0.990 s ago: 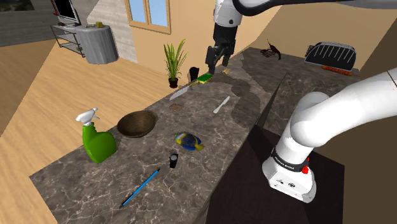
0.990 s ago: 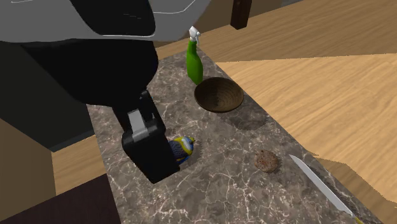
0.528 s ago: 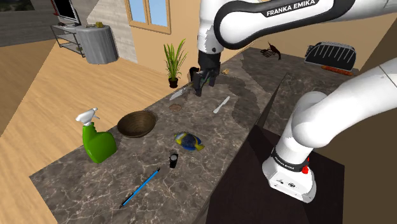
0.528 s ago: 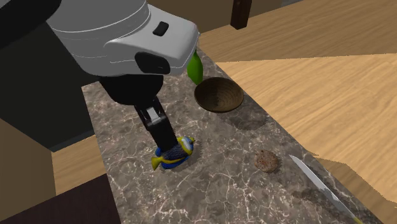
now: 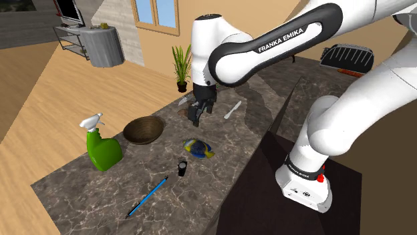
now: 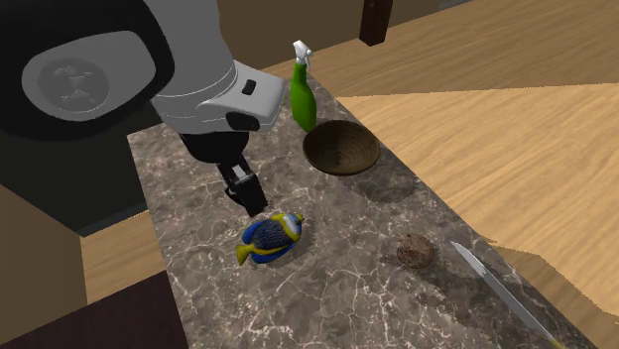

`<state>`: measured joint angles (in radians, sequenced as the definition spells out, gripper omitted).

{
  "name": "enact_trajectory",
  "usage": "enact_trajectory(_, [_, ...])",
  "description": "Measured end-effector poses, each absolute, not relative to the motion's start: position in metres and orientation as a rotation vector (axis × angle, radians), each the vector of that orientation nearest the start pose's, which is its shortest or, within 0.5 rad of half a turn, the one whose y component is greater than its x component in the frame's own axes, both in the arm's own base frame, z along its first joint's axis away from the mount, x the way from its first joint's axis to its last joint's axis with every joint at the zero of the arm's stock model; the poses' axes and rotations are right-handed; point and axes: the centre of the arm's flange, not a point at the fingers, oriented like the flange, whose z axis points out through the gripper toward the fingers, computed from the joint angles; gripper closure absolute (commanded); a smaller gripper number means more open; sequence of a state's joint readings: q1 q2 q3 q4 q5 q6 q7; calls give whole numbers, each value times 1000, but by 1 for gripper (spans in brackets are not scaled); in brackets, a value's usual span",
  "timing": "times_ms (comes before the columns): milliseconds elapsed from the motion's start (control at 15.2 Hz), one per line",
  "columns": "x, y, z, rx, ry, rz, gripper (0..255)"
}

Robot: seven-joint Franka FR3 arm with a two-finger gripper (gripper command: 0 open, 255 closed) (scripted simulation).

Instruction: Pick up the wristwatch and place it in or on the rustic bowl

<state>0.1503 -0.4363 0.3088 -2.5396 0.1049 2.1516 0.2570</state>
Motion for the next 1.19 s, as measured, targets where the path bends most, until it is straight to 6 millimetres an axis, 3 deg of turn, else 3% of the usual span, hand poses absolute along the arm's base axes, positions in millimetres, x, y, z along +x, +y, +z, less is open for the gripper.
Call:
enact_trajectory(858, [367, 296, 298, -3125, -370, -5, 0])
enact_trajectory(1188, [367, 304, 268, -3121, -381, 0, 0])
